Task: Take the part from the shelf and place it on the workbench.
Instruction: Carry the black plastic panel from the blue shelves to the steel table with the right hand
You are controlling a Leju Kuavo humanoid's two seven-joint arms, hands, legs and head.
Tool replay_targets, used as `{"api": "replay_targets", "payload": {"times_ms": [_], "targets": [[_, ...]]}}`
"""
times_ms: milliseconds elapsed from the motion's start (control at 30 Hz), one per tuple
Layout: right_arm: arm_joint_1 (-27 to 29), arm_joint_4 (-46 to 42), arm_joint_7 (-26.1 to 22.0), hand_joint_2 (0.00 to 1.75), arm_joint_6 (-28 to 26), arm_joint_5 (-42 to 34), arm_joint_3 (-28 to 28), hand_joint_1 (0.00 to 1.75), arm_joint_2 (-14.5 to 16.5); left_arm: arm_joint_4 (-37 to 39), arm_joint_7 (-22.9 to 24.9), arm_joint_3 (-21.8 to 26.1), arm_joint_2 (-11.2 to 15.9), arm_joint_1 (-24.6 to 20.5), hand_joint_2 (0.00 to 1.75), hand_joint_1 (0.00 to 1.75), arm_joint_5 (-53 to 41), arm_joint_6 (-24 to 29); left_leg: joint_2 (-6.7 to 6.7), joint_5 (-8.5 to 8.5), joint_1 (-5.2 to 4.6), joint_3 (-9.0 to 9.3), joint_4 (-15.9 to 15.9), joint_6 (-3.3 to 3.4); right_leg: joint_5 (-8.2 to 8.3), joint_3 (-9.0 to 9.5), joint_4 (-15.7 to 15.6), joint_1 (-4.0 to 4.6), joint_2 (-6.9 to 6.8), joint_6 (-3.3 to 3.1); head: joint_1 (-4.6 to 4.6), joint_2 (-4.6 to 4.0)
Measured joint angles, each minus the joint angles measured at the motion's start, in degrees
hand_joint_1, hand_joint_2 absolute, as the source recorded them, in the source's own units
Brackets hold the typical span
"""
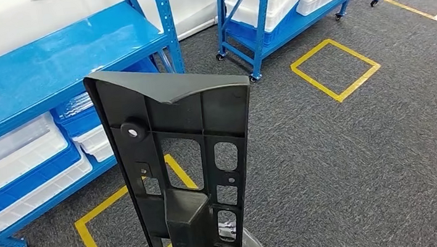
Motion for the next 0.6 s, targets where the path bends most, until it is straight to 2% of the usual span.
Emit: {"api": "replay_targets", "payload": {"times_ms": [33,100,133,167,200,233,267,300,333,400,467,500,533,600], "targets": [[-0.02,-0.01,-0.01,1.75,0.06,-0.03,-0.04,1.75,0.07,0.00,0.02,-0.01,-0.01,-0.04,1.75,0.00,-0.02,0.03,-1.27,-1.15,0.07,-0.55,1.58,-0.21,0.22,0.14,-0.30,-0.16,0.64,-0.38,0.00,0.00],[-0.08,-0.01,-0.02,1.75,0.27,-0.09,-0.12,1.75,0.26,0.00,0.08,-0.01,0.02,0.14,1.75,0.00,-0.03,0.10,-4.18,-4.79,0.20,-3.50,8.22,-0.40,0.42,0.25,-0.52,-0.20,1.97,-0.91,-0.01,0.00],[-0.07,0.02,-0.01,1.75,0.40,-0.11,-0.14,1.75,0.35,0.00,0.11,0.00,0.03,0.29,1.75,0.00,0.02,0.15,-4.81,-6.43,0.20,-5.38,12.14,-0.46,0.42,0.22,-0.49,-0.10,2.72,-1.06,-0.01,-0.01],[-0.04,0.07,-0.01,1.75,0.54,-0.11,-0.16,1.75,0.39,0.00,0.14,0.01,0.05,0.39,1.75,0.00,0.04,0.20,-5.08,-7.18,0.19,-6.80,14.92,-0.51,0.41,0.22,-0.45,-0.01,3.54,-1.11,-0.01,-0.01],[-0.02,0.13,-0.01,1.75,0.66,-0.11,-0.19,1.75,0.42,0.00,0.16,0.01,0.06,0.42,1.75,0.00,0.07,0.27,-5.20,-6.79,0.18,-7.35,15.74,-0.51,0.40,0.26,-0.36,0.06,4.38,-1.11,-0.01,-0.01],[-0.01,0.18,0.00,1.75,0.73,-0.12,-0.21,1.75,0.43,0.00,0.17,0.02,0.07,0.40,1.75,0.00,0.09,0.36,-5.33,-5.19,0.19,-6.77,14.15,-0.45,0.37,0.33,-0.25,0.09,5.26,-1.07,-0.01,-0.01],[-0.01,0.21,-0.01,1.75,0.78,-0.13,-0.23,1.75,0.45,0.00,0.17,0.02,0.11,0.36,1.75,0.00,0.07,0.46,-5.80,-2.90,0.23,-5.35,10.75,-0.33,0.29,0.42,-0.10,0.09,6.13,-0.96,-0.01,0.00],[-0.01,0.24,-0.01,1.75,0.80,-0.14,-0.25,1.75,0.48,0.00,0.19,0.02,0.18,0.35,1.75,0.00,0.07,0.54,-6.94,-0.91,0.29,-3.67,6.90,-0.13,0.18,0.43,0.09,0.04,6.92,-0.80,-0.01,-0.01],[-0.04,0.26,-0.02,1.75,0.83,-0.15,-0.27,1.75,0.49,0.00,0.17,0.02,0.24,0.38,1.75,0.00,0.07,0.60,-8.27,0.40,0.39,-2.26,3.41,0.08,0.05,0.29,0.44,0.05,7.66,-0.55,-0.01,-0.01],[-0.04,0.30,-0.02,1.75,0.88,-0.19,-0.32,1.75,0.51,0.00,0.13,0.02,0.33,0.36,1.75,0.00,0.07,0.65,-10.06,0.78,0.36,-1.12,0.57,0.53,0.02,-0.29,0.83,-0.09,8.79,0.13,-0.01,-0.01],[0.07,0.36,-0.09,1.75,0.91,-0.26,-0.37,1.75,0.51,0.00,0.02,0.02,0.30,0.31,1.75,0.00,0.08,0.66,-9.33,0.86,0.28,-1.01,0.26,1.11,0.20,-0.73,0.87,-0.23,9.58,0.91,-0.01,0.00],[0.11,0.38,-0.15,1.75,0.91,-0.31,-0.40,1.75,0.50,-0.01,-0.08,0.02,0.25,0.28,1.75,0.00,0.09,0.66,-8.72,1.01,0.33,-0.91,0.05,1.53,-0.05,-0.98,1.27,-0.15,8.72,1.23,0.00,-0.01],[0.09,0.42,-0.22,1.75,0.92,-0.35,-0.42,1.75,0.50,-0.01,-0.19,0.02,0.19,0.25,1.75,0.00,0.09,0.66,-8.00,1.15,0.41,-0.83,-0.18,1.91,-0.81,-1.62,2.54,-0.06,7.22,1.51,0.01,-0.01],[0.01,0.48,-0.30,1.75,0.95,-0.39,-0.43,1.75,0.50,-0.02,-0.31,0.02,0.14,0.39,1.75,0.00,0.09,0.65,-6.42,1.18,0.31,-0.70,-0.38,2.41,-3.83,-4.58,8.40,-0.09,3.66,2.01,0.01,-0.01]]}}
